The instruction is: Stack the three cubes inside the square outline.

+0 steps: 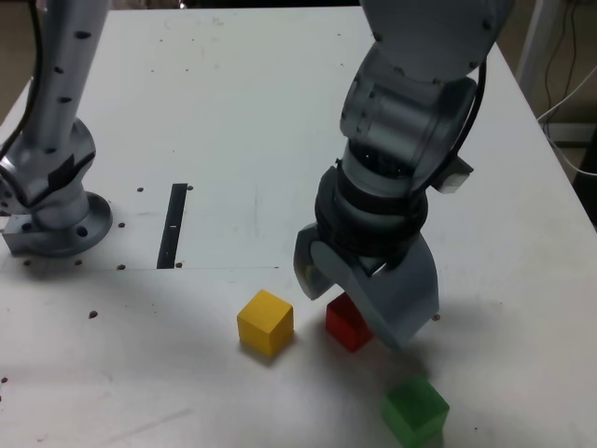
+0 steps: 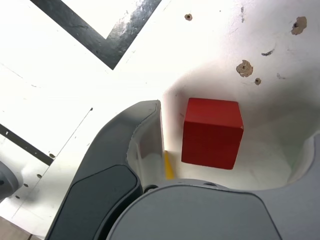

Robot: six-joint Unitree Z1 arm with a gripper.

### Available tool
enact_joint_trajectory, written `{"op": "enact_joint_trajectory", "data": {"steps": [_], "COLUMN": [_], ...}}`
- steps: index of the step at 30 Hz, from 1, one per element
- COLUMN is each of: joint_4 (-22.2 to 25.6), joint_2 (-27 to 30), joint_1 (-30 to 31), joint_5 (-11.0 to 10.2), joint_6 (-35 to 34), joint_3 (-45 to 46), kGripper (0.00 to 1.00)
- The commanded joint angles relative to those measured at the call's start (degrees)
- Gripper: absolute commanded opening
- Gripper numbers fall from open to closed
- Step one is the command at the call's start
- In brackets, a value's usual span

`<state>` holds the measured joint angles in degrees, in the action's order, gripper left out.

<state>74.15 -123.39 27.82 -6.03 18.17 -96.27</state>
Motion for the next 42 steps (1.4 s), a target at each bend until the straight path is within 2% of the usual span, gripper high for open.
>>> {"op": "enact_joint_trajectory", "data": {"steps": [1, 7, 20, 42], "joint_4": [-0.4, -1.5, -2.9, -1.1], "joint_2": [-0.7, -1.5, -1.8, -0.3], "joint_1": [0.1, 0.2, 0.7, 0.7], "joint_5": [0.1, 0.3, -0.1, -0.2], "joint_6": [-0.4, -1.5, -3.6, -4.3], "joint_3": [0.2, 0.2, 0.3, 0.0], "kGripper": [0.92, 0.79, 0.32, 0.29]}}
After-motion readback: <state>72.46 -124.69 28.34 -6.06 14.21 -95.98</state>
